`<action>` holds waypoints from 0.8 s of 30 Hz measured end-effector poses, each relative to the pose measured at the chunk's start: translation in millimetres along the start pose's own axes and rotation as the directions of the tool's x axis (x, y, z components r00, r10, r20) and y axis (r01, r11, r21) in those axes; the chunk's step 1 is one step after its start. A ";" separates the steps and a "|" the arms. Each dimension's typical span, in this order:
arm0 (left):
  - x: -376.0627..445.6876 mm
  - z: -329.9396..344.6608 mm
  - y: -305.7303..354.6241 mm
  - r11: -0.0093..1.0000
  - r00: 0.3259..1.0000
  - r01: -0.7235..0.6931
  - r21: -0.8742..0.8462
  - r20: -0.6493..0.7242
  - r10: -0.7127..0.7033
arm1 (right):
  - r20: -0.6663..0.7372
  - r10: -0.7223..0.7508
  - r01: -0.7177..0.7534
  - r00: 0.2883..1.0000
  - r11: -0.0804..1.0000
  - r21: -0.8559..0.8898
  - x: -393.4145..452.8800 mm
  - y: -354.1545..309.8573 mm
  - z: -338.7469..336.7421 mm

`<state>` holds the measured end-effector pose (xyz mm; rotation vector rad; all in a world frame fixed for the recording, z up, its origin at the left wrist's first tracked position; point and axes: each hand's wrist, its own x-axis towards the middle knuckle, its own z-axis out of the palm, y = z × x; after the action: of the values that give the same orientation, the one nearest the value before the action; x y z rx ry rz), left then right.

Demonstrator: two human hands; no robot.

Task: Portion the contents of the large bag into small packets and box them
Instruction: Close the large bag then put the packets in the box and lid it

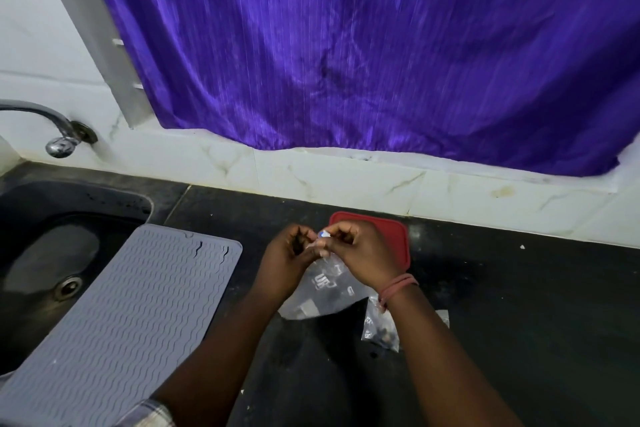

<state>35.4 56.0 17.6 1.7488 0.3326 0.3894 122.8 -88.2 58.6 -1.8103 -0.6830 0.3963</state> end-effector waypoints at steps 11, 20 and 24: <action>-26.4 -29.1 -35.5 0.940 0.922 0.325 0.104 0.188 -0.339 | -0.325 0.022 -0.014 0.946 1.000 0.025 10.7 5.1 -20.9; -24.1 -35.8 -44.2 0.707 0.858 0.489 -0.511 0.135 -0.496 | 0.106 0.314 -0.306 0.943 0.948 -0.085 -1.0 31.0 -47.8; -28.6 -30.7 -38.4 0.559 0.851 0.473 -0.681 0.187 -0.492 | 0.058 0.335 -0.340 0.940 0.927 0.161 -6.3 31.9 -45.6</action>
<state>-4.1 78.8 -16.4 0.8221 0.5792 0.0963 152.3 -133.4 43.7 -1.7621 -0.3421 0.6916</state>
